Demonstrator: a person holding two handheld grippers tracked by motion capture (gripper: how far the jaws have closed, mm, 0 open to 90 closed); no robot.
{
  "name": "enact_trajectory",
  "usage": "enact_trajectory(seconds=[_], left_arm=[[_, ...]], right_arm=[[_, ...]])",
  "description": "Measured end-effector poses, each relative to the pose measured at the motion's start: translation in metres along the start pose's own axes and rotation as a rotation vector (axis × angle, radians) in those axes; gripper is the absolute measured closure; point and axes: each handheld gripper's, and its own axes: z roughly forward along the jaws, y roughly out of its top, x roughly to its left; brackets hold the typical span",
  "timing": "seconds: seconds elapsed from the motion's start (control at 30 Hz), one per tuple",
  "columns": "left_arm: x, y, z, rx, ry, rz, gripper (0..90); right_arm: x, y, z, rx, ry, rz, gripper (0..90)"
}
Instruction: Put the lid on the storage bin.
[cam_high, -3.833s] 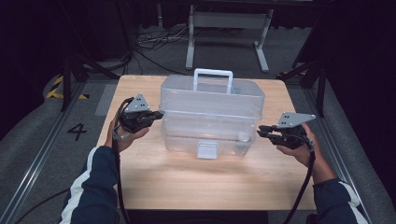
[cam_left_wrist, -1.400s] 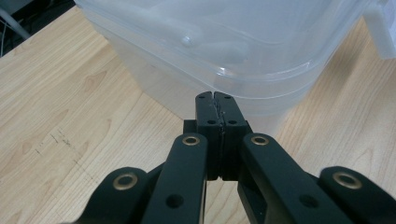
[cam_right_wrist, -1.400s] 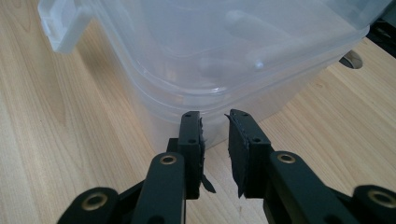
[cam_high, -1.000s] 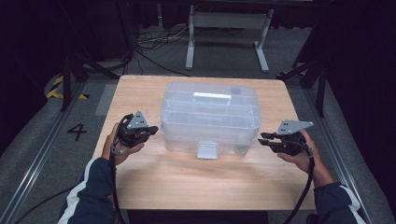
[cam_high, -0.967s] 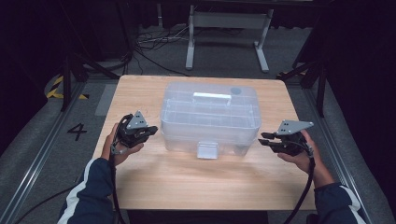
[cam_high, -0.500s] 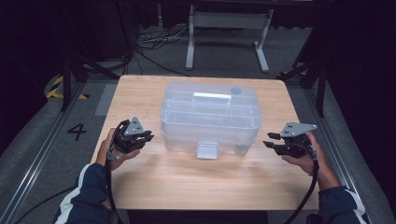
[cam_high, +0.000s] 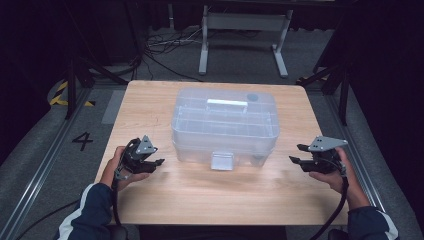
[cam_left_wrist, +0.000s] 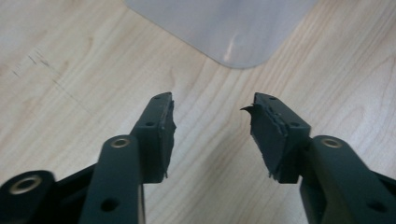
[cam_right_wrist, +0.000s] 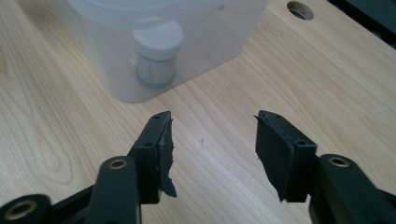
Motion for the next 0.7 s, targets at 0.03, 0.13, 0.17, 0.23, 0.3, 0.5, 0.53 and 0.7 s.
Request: enact_trajectory(seconds=[0.03,0.13,0.17,0.23,0.3,0.5,0.53,0.7], left_arm=[[-0.001,-0.001,0.001,0.001,-0.004,-0.009,46.4],[0.000,-0.005,0.003,0.018,-0.012,-0.021,41.9],[0.000,-0.006,0.004,0.022,-0.020,-0.024,40.7],[-0.001,-0.010,0.006,0.029,-0.006,-0.032,37.5],[-0.002,-0.015,0.007,0.031,-0.005,-0.055,33.4],[-0.005,-0.028,0.004,0.013,-0.006,-0.075,24.7],[-0.005,-0.030,0.003,0.015,-0.005,-0.072,24.0],[-0.005,-0.048,-0.002,0.004,-0.044,-0.092,20.1]], right_arm=[[0.000,-0.003,0.001,0.006,-0.008,0.002,43.9],[-0.002,-0.009,0.002,0.020,-0.029,0.004,42.2],[-0.003,-0.014,0.003,0.024,-0.024,0.018,41.1],[-0.004,-0.021,0.003,0.019,-0.021,0.052,38.8],[-0.005,-0.030,0.004,0.015,-0.021,0.090,34.5],[-0.004,-0.050,0.005,0.020,-0.032,0.139,29.4],[-0.004,-0.053,0.005,0.017,-0.031,0.146,28.4],[-0.007,-0.078,0.008,0.032,-0.011,0.210,27.4]])
